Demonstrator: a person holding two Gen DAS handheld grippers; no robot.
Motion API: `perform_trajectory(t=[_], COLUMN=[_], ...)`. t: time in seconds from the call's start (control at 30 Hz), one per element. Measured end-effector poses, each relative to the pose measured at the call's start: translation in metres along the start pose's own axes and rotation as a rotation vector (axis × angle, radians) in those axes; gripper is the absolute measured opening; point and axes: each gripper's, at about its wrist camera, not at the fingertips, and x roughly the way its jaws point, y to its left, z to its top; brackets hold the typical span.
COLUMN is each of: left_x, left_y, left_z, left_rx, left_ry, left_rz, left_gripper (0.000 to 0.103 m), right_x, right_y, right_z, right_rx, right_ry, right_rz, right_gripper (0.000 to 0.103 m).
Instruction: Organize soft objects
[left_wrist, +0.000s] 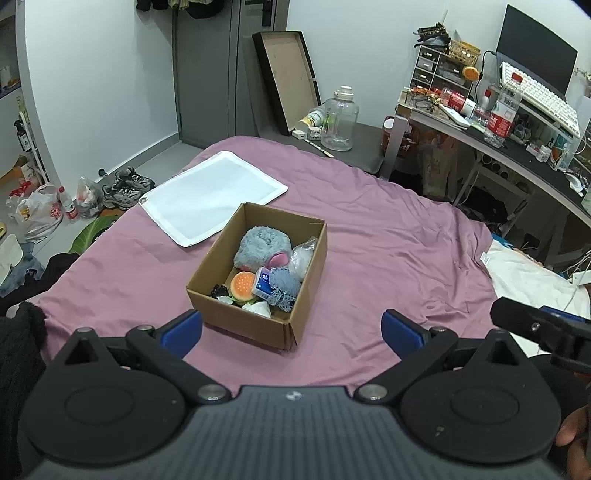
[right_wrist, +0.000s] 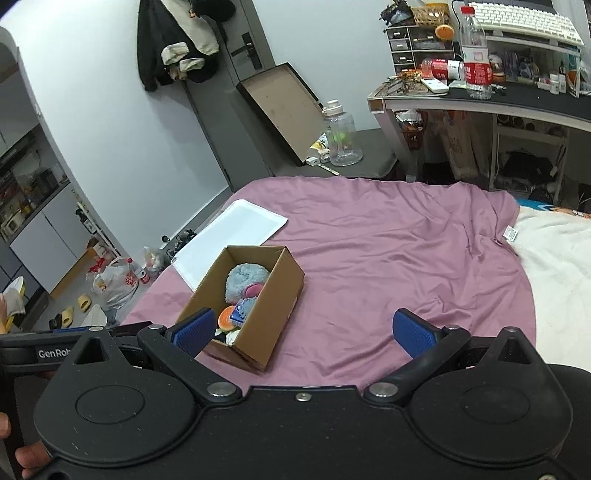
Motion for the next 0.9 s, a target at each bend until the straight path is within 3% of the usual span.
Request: perform_trajectory(t=[0.9], left_x=[-0.076], left_y=[-0.021], left_z=[-0.019], left_rx=[0.027], left_ry=[-0.085], left_rz=[0.022], left_gripper=[0.102], right_x=[-0.067], right_y=[-0.015], right_z=[-0.003], right_rx=[-0.065], right_ry=[-0.072], right_rz=[0.021], right_gripper=[0.103])
